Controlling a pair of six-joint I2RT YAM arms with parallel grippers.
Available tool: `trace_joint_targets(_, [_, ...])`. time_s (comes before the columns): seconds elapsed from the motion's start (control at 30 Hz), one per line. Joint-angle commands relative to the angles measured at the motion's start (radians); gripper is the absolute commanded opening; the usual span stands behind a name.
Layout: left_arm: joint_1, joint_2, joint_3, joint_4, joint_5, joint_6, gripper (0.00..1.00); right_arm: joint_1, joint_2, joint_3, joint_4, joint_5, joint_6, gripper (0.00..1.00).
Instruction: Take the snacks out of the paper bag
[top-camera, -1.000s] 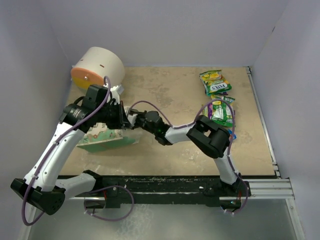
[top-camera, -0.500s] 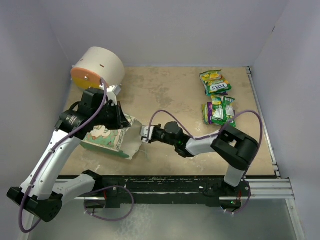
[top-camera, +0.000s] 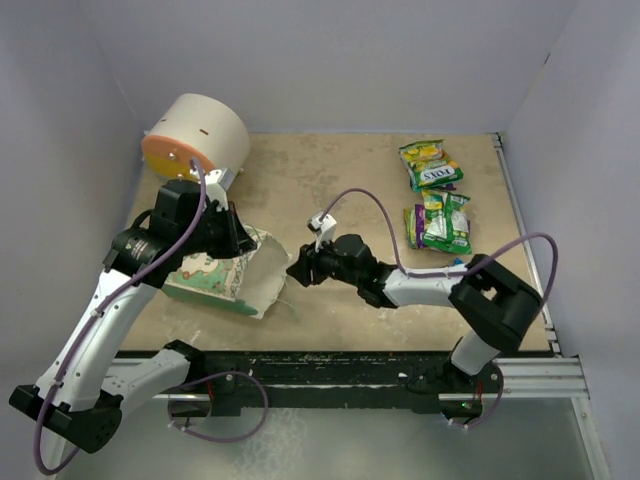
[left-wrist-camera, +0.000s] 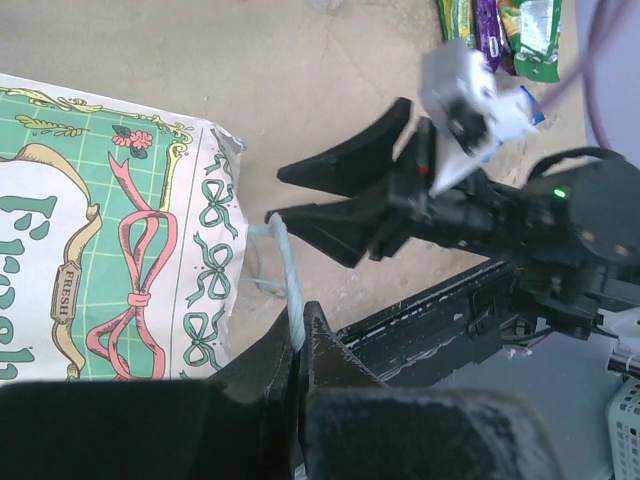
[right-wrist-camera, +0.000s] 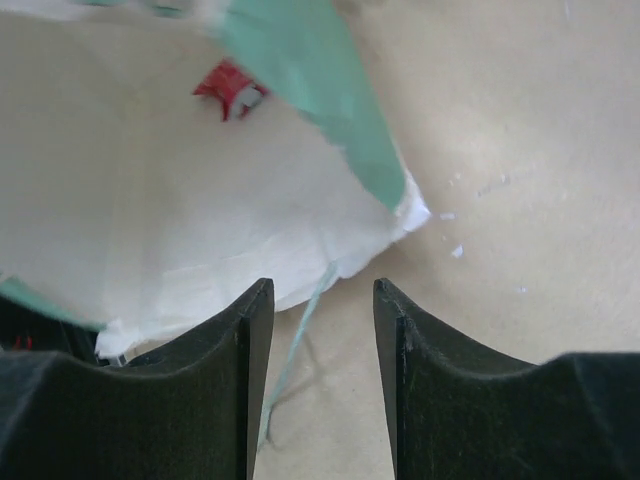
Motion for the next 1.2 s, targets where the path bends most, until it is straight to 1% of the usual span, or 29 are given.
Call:
trace_joint_targets(0.0, [0.002,-0.004,0.001,0.079,-0.019,-0.035,0.0,-0.06,0.107,0.093,-0.124,-0.051,0.385,0.48])
trace_joint_targets(0.03, [0.003,0.001,0.003,0.084,-0.012,-0.037,0.0,-0.081,0.13,0.095,-0.098,-0.099,0.437,0.48])
trace_joint_targets(0.1, [0.003,0.013,0.011,0.092,0.002,-0.035,0.0,-0.125,0.197,0.083,0.006,-0.185,0.575,0.49])
trace_joint_targets(0.13, [0.003,0.021,0.016,0.091,0.004,-0.031,0.0,-0.133,0.233,0.095,0.014,-0.211,0.618,0.49])
trace_joint_targets(0.17, [0.002,0.027,0.019,0.091,0.006,-0.026,0.0,-0.134,0.264,0.111,0.013,-0.227,0.63,0.51])
trace_joint_targets(0.23, [0.003,0.04,0.024,0.095,0.016,-0.018,0.0,-0.131,0.303,0.138,0.026,-0.237,0.644,0.53])
trace_joint_targets(0.3, [0.003,0.053,0.03,0.098,0.031,-0.008,0.0,-0.131,0.329,0.143,0.071,-0.248,0.684,0.53])
trace_joint_targets(0.47, [0.002,0.078,0.059,0.097,0.049,0.021,0.0,-0.128,0.39,0.194,0.073,-0.282,0.734,0.53])
trace_joint_targets(0.53, [0.003,0.09,0.075,0.097,0.053,0.033,0.0,-0.125,0.414,0.205,0.07,-0.287,0.753,0.51])
trace_joint_targets(0.63, [0.003,0.11,0.1,0.1,0.068,0.051,0.0,-0.12,0.456,0.23,0.076,-0.292,0.787,0.42])
trace_joint_targets(0.73, [0.002,0.143,0.144,0.093,0.086,0.067,0.0,-0.105,0.504,0.288,0.077,-0.307,0.82,0.28])
trace_joint_targets(0.8, [0.003,0.182,0.191,0.075,0.103,0.091,0.0,-0.093,0.527,0.306,0.106,-0.303,0.86,0.22])
trace_joint_targets(0.93, [0.003,0.264,0.31,0.045,0.147,0.152,0.0,-0.081,0.564,0.362,0.184,-0.277,0.944,0.12])
trace_joint_targets(1.07, [-0.004,0.311,0.36,0.045,0.185,0.178,0.0,-0.065,0.606,0.395,0.29,-0.245,1.02,0.02])
trace_joint_targets(1.17, [-0.024,0.329,0.374,0.045,0.201,0.19,0.0,-0.051,0.642,0.441,0.343,-0.221,1.035,0.0])
